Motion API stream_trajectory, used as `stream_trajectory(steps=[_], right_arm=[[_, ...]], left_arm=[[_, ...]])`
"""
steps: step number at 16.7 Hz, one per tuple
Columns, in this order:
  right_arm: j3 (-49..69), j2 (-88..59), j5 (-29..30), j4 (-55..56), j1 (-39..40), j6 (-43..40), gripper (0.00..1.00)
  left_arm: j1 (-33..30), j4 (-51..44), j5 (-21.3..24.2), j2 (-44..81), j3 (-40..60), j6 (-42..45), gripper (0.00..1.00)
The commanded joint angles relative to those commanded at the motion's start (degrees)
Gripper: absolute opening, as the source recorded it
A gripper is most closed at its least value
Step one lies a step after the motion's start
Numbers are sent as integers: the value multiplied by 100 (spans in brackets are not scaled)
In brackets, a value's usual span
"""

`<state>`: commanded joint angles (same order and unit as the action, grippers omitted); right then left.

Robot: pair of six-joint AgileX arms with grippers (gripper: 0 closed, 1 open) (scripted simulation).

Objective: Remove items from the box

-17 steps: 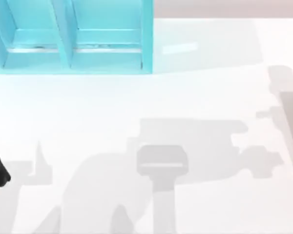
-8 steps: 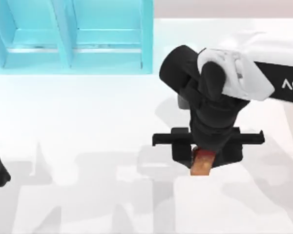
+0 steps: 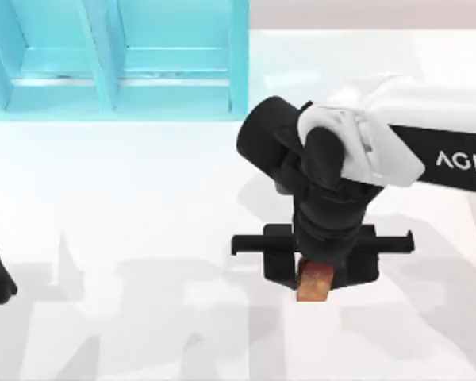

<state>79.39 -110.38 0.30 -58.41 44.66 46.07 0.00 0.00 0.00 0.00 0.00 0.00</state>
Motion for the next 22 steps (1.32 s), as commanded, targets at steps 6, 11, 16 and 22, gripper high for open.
stream_trajectory(steps=[6, 11, 16, 22], right_arm=[[-375, -260, 10, 620, 16, 3, 0], [-571, -403, 16, 947, 27, 8, 0], [-571, -403, 16, 947, 27, 8, 23], [-571, -403, 16, 947, 27, 8, 68]], left_arm=[[0, 0, 0, 0, 0, 0, 100], [0, 0, 0, 0, 0, 0, 100], [0, 0, 0, 0, 0, 0, 100], [0, 0, 0, 0, 0, 0, 100]])
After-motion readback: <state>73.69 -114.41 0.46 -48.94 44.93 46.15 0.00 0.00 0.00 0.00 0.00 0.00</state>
